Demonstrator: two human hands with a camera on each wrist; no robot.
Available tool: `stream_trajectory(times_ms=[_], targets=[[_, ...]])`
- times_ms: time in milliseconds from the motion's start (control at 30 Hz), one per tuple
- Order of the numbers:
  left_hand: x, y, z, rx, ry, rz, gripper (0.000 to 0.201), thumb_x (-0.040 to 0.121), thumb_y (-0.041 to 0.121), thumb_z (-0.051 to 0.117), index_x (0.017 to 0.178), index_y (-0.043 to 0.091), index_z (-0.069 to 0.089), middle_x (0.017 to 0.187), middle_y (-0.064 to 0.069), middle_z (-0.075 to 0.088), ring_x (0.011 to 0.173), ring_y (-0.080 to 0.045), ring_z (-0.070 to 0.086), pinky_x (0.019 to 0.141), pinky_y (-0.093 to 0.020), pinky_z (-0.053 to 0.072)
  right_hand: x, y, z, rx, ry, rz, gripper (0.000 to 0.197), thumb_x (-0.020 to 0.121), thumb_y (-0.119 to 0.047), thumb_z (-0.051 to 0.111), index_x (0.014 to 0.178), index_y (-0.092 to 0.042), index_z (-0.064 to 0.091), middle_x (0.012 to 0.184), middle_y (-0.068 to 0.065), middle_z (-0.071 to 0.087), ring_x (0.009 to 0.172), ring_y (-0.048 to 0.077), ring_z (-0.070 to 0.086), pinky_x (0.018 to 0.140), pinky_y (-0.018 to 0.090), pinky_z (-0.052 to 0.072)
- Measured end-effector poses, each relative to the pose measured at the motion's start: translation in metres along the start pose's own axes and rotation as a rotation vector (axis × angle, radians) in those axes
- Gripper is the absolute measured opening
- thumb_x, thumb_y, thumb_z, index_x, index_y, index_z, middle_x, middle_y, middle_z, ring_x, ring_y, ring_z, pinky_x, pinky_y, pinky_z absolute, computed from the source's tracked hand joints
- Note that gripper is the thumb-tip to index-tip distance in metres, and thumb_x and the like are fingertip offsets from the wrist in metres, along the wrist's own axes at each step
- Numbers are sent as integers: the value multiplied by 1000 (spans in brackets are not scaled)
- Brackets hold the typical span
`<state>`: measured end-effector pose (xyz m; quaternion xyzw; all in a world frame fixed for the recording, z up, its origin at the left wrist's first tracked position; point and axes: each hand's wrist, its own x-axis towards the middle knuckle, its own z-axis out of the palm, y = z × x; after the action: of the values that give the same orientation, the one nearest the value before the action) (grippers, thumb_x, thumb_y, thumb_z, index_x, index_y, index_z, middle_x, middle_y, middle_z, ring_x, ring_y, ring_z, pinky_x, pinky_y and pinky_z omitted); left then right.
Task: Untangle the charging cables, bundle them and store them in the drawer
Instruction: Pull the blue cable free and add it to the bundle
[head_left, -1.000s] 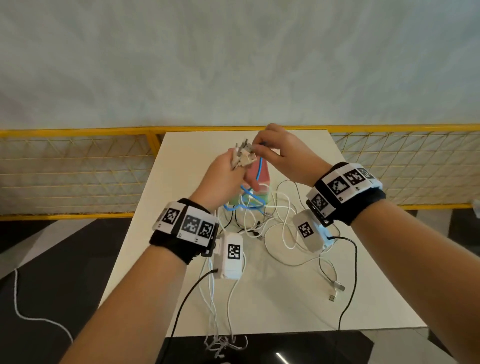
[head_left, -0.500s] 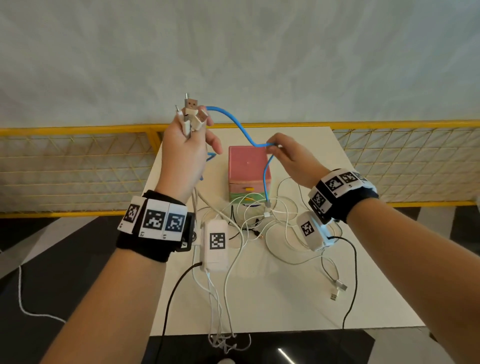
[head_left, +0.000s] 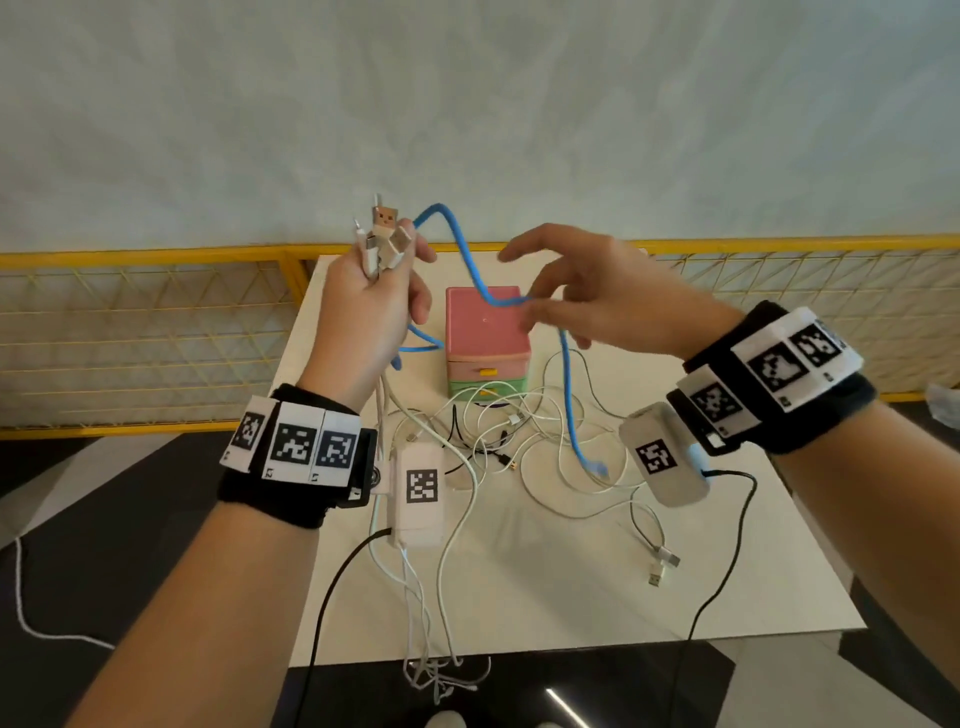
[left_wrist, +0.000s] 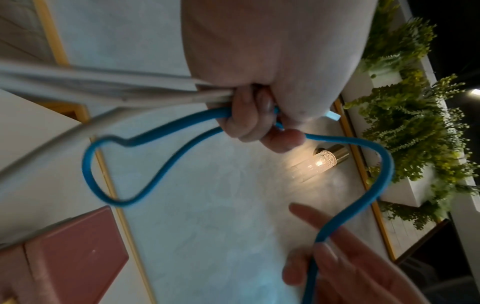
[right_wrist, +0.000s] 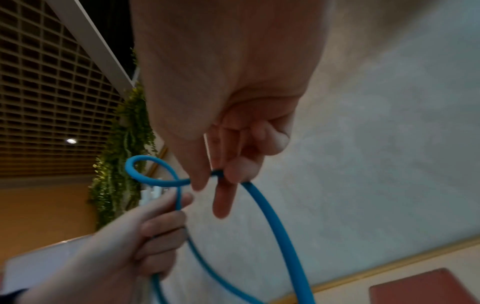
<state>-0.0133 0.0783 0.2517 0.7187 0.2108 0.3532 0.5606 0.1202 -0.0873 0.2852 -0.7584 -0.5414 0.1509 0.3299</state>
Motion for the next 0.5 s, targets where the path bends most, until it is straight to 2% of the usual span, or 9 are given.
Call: stream_trajectory(times_ms=[67, 100, 167, 233, 267, 333, 367, 433, 500], targets=[[-8, 2, 8, 16, -76, 14, 33, 103, 32, 42, 77, 20, 57, 43, 6, 43, 34, -3, 33, 39, -12, 27, -8, -12, 7, 65, -123, -5, 46, 82, -18, 71, 122, -25, 50, 86, -2, 72, 52, 9, 56, 51, 20, 47], [-13, 2, 11, 18, -117, 15, 31, 103, 29, 43, 78, 17, 56, 44, 5, 43, 34, -3, 34, 38, -12, 28, -13, -16, 12, 127, -187, -8, 45, 81, -15, 72, 120, -22, 51, 87, 4, 72, 54, 7, 57, 53, 19, 46], [-21, 1, 14, 54, -216, 16, 28, 103, 25, 45, 82, 10, 58, 46, 2, 43, 34, -2, 35, 39, -12, 28, -22, -23, 19, 257, -303, 2, 26, 85, -8, 67, 108, -13, 55, 85, 13, 72, 57, 7, 60, 57, 25, 48], [-30, -1, 12, 102, -323, 13, 28, 103, 21, 44, 91, 2, 61, 48, -1, 41, 35, -3, 35, 42, -11, 31, -32, -25, 22, 266, -422, 47, 8, 92, -10, 57, 98, -4, 58, 82, 12, 74, 63, 12, 66, 60, 34, 50], [-34, -1, 11, 106, -361, 8, 27, 104, 18, 43, 99, 1, 63, 49, -3, 39, 35, -4, 35, 44, -10, 33, -36, -26, 23, 226, -486, 85, 11, 95, -14, 53, 97, -4, 59, 82, 9, 75, 67, 16, 69, 61, 35, 49], [-43, 1, 8, 86, -376, -5, 26, 104, 18, 43, 114, 5, 64, 51, -5, 36, 37, -4, 36, 48, -8, 37, -45, -24, 29, 148, -596, 177, 22, 97, -26, 50, 99, -7, 61, 87, 5, 75, 72, 19, 72, 60, 33, 50], [-47, 2, 6, 75, -367, -11, 28, 104, 21, 43, 115, 9, 65, 52, -7, 36, 38, -4, 35, 48, -8, 37, -49, -23, 33, 85, -623, 227, 30, 96, -36, 49, 99, -8, 62, 89, 3, 75, 73, 18, 72, 60, 32, 52], [-53, 4, 4, 72, -369, -1, 35, 104, 29, 41, 102, 12, 71, 49, -7, 38, 40, -9, 33, 48, -13, 35, -54, -20, 38, -155, -614, 296, 48, 91, -55, 45, 92, -12, 66, 87, -2, 73, 72, 14, 72, 63, 29, 54], [-58, 8, 1, 53, -405, 2, 46, 104, 33, 38, 89, 8, 74, 46, -5, 44, 43, -14, 35, 48, -19, 33, -56, -17, 40, -419, -537, 274, 54, 89, -63, 38, 91, -18, 67, 84, -8, 70, 80, 14, 69, 74, 29, 52]])
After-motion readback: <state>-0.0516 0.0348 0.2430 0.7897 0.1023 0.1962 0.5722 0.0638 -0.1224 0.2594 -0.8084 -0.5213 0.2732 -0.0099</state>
